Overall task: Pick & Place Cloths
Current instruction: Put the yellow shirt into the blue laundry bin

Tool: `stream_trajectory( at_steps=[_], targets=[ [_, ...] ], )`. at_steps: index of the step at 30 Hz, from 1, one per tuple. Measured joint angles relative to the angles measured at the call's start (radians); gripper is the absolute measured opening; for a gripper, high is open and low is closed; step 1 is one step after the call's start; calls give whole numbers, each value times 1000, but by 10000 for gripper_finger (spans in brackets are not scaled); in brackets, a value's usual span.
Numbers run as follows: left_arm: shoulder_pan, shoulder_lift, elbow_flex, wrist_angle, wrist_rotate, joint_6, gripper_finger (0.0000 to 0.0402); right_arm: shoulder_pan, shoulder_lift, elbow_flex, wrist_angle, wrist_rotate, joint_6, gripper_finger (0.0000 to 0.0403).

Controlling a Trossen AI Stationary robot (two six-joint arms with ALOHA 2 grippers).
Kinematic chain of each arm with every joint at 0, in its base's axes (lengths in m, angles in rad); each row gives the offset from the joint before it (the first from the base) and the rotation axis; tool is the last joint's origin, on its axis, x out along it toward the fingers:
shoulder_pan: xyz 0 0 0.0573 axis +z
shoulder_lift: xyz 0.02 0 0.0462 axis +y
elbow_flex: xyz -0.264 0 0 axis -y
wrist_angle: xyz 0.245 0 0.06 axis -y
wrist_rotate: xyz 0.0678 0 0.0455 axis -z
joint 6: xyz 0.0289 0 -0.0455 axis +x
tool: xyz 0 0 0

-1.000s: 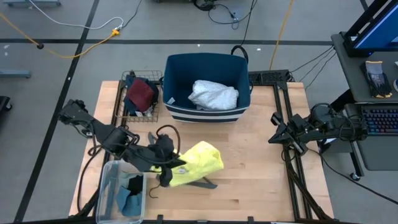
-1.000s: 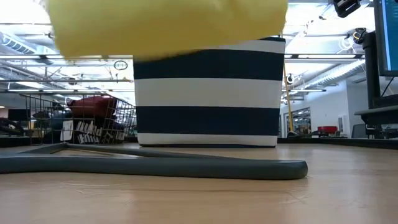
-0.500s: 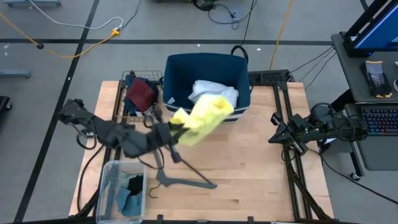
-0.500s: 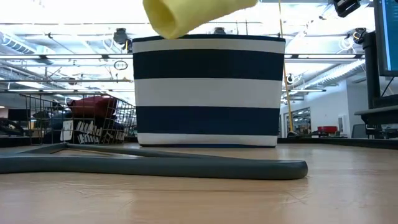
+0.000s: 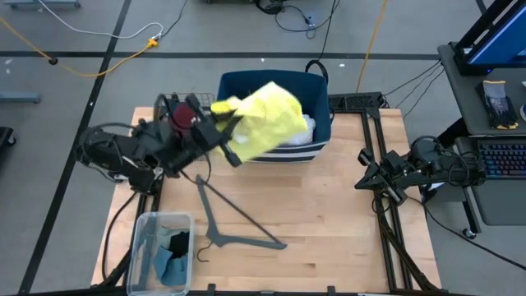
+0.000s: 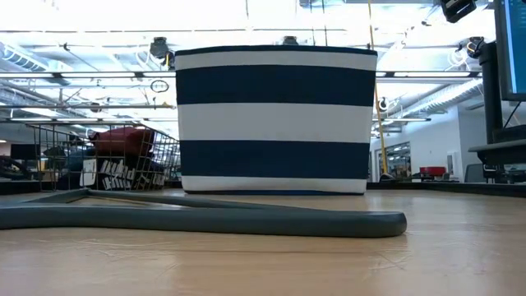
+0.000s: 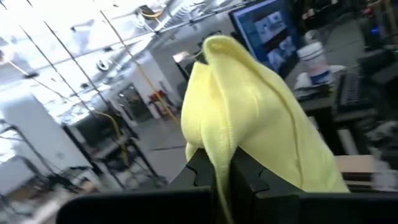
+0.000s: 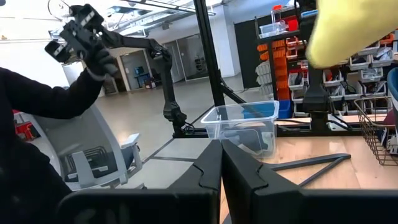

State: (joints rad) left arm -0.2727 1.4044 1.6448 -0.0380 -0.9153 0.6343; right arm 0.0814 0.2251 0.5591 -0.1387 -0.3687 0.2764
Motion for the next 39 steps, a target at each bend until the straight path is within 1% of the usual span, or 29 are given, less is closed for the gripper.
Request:
stream_trajectory(
  at_steps=[4,7,10,14,19,23,26,33,37,39],
  targets=[
    [26,33,88,-5,13,119,7,0,0,0,0,0,0,1],
    [32,54,151,-5,61,236,7,0,0,0,0,0,-4,1],
    [31,60,199,-4,144,332,7,-1,0,0,0,3,-8,1],
    [32,60,234,-2,296,406,7,-1,0,0,-1,51,-8,1],
    [31,39,245,-16,580,470,7,-1,0,0,0,59,-31,1],
    [34,18,247,-18,822,492,7,-1,0,0,-1,82,-31,1],
    [40,15,248,-21,1017,514,7,-1,0,0,-1,84,-34,1],
    [62,11,248,-18,1427,533,7,-1,0,0,-5,83,-35,1],
    [73,12,248,-27,1609,535,7,-1,0,0,-10,80,-35,1],
    [76,12,248,-35,1670,551,7,-1,0,0,-10,80,-35,1]
  ],
)
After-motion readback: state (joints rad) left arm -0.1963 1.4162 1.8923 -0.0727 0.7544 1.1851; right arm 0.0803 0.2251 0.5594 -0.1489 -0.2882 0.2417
